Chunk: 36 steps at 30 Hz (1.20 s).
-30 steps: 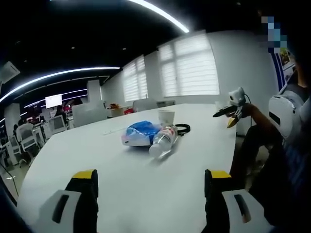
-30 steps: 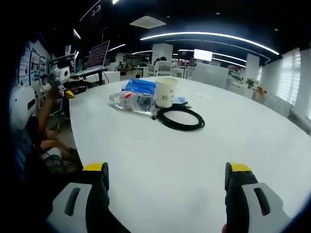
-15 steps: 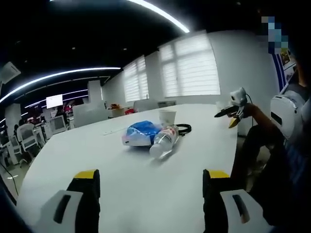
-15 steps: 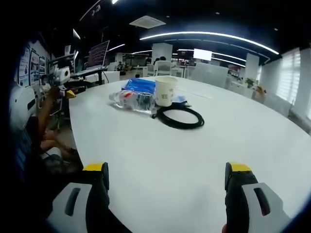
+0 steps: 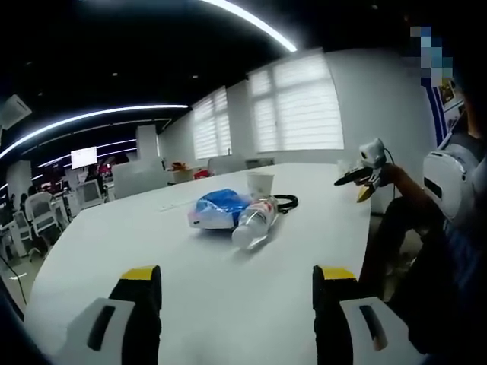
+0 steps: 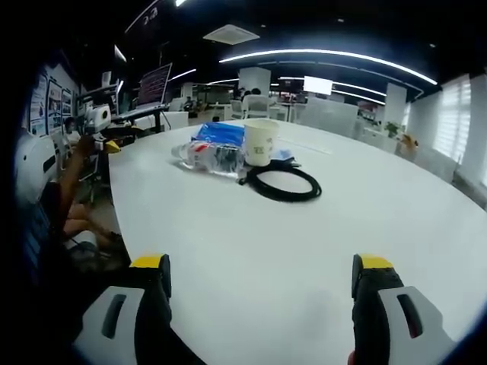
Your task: Arrange the tabletop items into an orderly group along one side of the table until the central work area is clear of visible clutter.
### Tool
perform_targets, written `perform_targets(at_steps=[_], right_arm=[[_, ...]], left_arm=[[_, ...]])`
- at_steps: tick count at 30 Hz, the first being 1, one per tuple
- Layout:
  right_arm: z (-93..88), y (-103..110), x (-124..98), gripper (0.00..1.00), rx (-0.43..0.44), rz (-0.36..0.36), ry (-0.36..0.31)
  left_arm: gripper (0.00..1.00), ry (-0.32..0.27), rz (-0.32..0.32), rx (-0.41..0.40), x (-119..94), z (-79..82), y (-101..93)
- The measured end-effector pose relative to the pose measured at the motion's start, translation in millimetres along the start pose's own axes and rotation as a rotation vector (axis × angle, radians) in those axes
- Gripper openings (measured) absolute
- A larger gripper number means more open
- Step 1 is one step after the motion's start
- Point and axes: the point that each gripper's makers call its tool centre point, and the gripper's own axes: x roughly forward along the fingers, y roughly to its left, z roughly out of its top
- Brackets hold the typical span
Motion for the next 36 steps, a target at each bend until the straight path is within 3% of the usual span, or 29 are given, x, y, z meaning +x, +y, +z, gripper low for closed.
perform_targets(at_steps=[36], right_arm=[[-4.0,2,3,0.95,0.000,0.013,0.010]], left_arm=[[0.76,-0.026,0.003,-0.010,9,1.9,-1.5]])
